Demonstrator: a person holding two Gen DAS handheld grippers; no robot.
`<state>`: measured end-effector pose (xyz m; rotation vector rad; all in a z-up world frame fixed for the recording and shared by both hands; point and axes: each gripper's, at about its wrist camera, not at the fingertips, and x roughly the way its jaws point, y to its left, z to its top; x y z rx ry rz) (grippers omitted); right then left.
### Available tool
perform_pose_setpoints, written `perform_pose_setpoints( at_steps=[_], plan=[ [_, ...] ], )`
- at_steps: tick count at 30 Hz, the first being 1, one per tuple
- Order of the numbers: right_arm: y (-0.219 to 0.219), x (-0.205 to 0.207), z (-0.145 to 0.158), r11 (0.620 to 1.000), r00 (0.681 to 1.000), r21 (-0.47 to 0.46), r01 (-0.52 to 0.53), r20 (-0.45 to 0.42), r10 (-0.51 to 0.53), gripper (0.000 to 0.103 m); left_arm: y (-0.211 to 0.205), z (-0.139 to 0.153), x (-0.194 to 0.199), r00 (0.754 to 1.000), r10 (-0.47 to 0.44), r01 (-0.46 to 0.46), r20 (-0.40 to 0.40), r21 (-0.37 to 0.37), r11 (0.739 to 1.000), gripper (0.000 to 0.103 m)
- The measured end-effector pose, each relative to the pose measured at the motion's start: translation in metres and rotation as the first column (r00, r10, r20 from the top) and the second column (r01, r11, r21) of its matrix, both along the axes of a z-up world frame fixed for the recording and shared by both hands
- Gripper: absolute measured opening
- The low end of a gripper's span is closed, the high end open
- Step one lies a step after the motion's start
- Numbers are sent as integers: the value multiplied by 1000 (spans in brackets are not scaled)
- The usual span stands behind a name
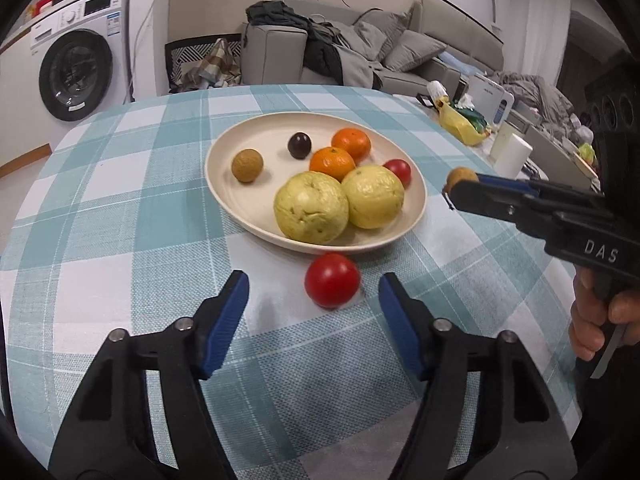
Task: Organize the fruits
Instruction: 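Grasp the small brown round fruit with the right tool while the left tool grasps the red tomato, then carry the brown fruit onto the plate with the right tool while the left tool lifts the tomato toward it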
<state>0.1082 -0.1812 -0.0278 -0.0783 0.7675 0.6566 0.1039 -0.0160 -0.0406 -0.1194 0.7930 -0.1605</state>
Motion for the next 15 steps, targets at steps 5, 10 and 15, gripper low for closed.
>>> perform_pose_setpoints(
  at_steps=[5,10,15],
  plan=[
    [1,-1,-2,1000,1000,-5,-2,-1,2,28,-11,-3,6,999,-35,35,-19,14,999,53],
    [2,-2,-2,1000,1000,-8,-1,0,1,28,-11,-6,12,998,-41,41,-43,-7,999,44],
    [3,-4,-3,1000,1000,-11,-4,7,4,28,-6,-12,20,997,-33,29,-74,-55,998,37]
  ],
)
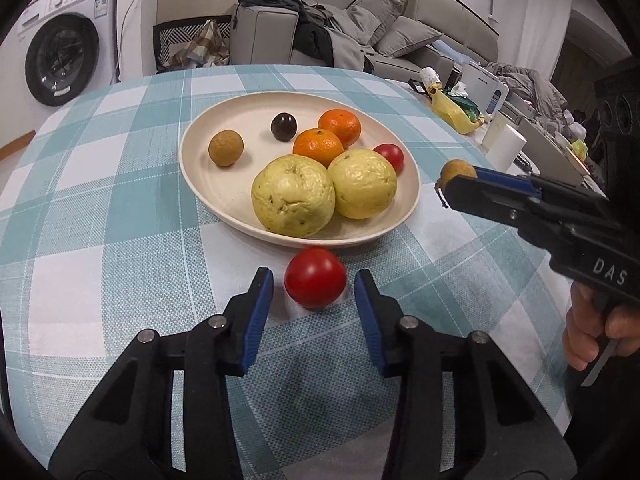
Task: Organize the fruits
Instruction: 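Carry the brown fruit onto the plate with the right tool while the left tool lifts the tomato toward it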
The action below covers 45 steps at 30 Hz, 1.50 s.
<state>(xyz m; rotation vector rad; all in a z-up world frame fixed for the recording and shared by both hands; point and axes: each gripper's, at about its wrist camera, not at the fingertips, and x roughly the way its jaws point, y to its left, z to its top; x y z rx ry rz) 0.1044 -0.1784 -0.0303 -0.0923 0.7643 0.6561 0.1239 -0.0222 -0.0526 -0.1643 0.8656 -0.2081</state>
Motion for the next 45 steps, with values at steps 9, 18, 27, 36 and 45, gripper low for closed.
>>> perform_pose_setpoints(
  at_steps=[9,18,27,36,45],
  plan=[
    [5,0,-6,1000,1000,-21,-11,-5,11,28,4,-2,3,1000,-4,4,-5,-24,1000,29],
    [4,0,-5,1000,1000,-15,-5,2,5,28,6,6,-2,999,-7,9,44,-34,999,29],
    [3,-2,-1,1000,1000,0,-4,17,4,28,6,15,-12,995,-7,11,97,-44,999,29],
    [-1,0,2,1000,999,23,14,28,-14,28,11,25,-21,989,15,-6,146,-62,998,29],
    [-6,0,5,998,998,56,36,50,-39,28,9,37,-25,983,23,-14,180,-52,999,29]
  ],
)
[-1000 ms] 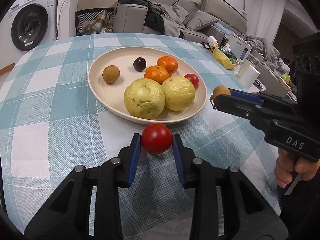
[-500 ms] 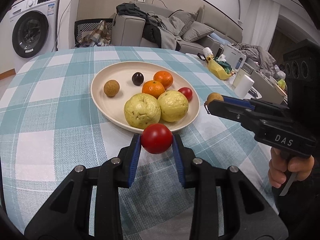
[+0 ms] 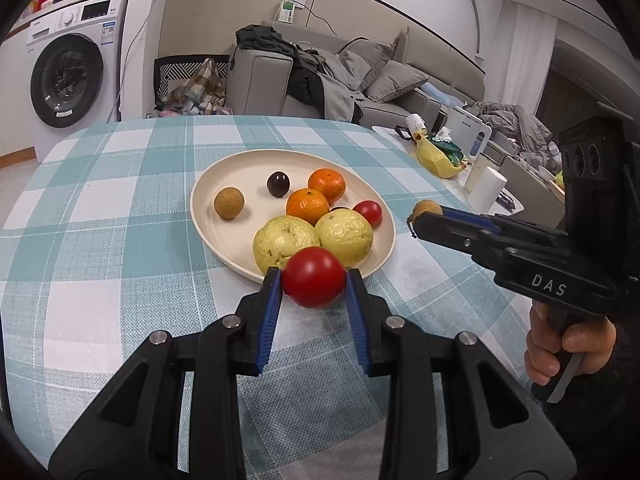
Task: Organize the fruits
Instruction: 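Carry the brown fruit onto the plate with the right tool while the left tool lifts the tomato toward it, then lower the tomato onto the plate with the left tool and open both tools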
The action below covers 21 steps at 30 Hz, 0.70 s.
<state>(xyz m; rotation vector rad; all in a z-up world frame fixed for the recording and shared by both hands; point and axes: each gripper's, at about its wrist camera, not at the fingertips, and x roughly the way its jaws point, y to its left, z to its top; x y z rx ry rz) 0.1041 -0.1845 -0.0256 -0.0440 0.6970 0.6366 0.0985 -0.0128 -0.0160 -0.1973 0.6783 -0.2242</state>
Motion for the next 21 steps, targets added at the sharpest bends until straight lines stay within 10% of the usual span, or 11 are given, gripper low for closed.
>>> perform_pose_setpoints(
  at_steps=[21],
  plan=[
    [-15,15,-6,995,998,86,56,-6,-56,28,4,25,31,997,48,-51,59,59,997,29]
  ],
)
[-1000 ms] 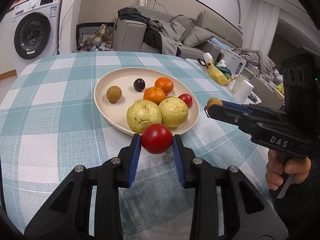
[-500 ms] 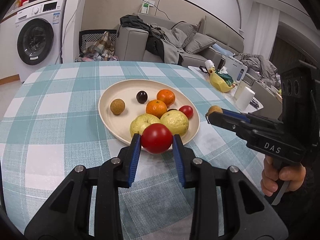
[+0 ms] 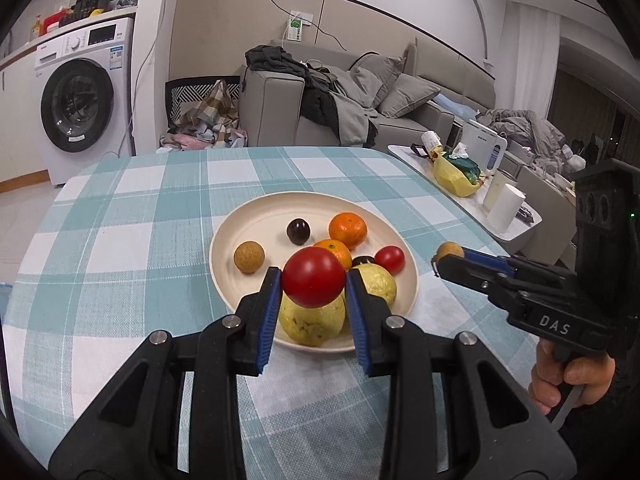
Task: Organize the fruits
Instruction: 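Lower the tomato onto the plate with the left tool and open both tools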
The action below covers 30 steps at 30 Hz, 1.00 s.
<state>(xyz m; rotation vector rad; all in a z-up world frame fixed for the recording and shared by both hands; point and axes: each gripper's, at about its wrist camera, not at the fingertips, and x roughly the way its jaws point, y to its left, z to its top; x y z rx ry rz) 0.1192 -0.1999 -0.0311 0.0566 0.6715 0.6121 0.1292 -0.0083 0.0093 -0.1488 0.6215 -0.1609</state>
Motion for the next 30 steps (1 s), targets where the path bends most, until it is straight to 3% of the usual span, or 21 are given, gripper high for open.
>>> perform_pose_setpoints(
  at_steps=[11,30],
  plan=[
    [-10,8,-1,998,998,31,59,-4,-59,28,0,-7,23,1000,13,-13,1,31,999,29],
    [19,30,-20,996,997,-63,61,-44,-64,28,7,-29,57,998,42,-39,-54,56,998,29]
  ],
)
